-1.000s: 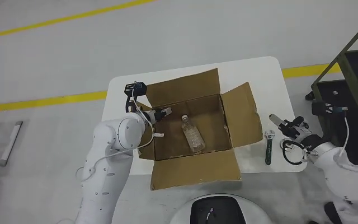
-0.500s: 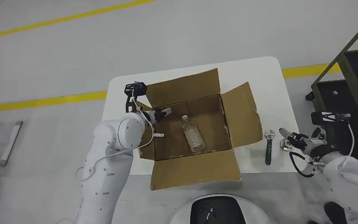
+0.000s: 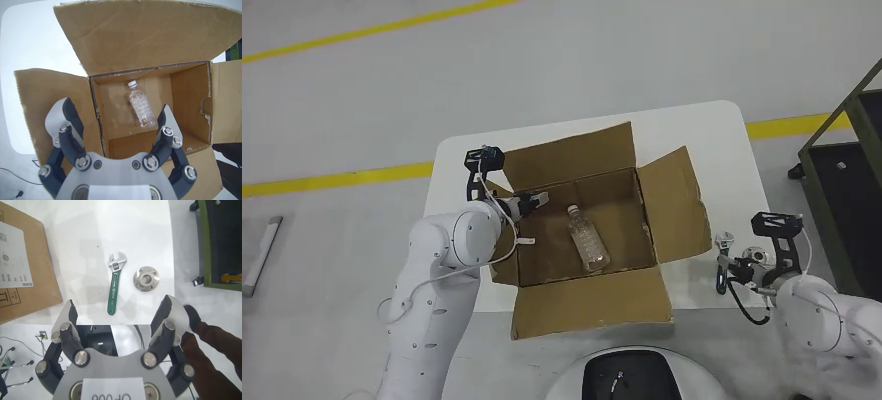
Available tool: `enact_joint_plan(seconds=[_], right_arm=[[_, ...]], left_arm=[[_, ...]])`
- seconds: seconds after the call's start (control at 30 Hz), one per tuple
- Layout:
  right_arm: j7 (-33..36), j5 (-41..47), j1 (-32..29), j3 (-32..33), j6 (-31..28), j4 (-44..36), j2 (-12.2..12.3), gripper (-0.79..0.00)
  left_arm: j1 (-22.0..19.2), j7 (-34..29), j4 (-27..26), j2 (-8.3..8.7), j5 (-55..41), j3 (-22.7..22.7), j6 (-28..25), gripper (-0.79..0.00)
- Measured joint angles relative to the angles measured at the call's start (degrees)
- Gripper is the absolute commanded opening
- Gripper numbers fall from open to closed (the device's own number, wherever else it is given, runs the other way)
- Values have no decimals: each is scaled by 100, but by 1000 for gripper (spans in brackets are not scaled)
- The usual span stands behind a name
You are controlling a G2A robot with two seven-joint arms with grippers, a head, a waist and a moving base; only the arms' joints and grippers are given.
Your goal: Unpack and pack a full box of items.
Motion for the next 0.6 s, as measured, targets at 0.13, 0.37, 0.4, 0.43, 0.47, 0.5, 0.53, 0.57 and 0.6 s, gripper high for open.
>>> enact_joint_plan(seconds=[0.13,0.37,0.4,0.43,0.47,0.5,0.53,0.57,0.6], right_arm=[[414,-10,530,-224,181,290,-29,0],[434,-13,558,-237,204,296,-29,0],[434,-13,558,-237,204,296,-29,0],[434,-13,558,-237,204,296,-29,0],[434,-13,558,-237,204,296,-29,0],[412,-34,546,-236,192,306,-27,0],[356,-115,525,-244,166,325,-24,0],[306,-231,515,-263,145,334,-23,0],[302,-325,533,-295,159,345,-26,0]], left_arm=[[0,0,0,0,0,0,0,0],[0,0,0,0,0,0,0,0],[0,0,0,0,0,0,0,0],[0,0,0,0,0,0,0,0],[0,0,0,0,0,0,0,0],[0,0,0,0,0,0,0,0],[0,0,0,0,0,0,0,0],[0,0,0,0,0,0,0,0],[0,0,0,0,0,0,0,0]])
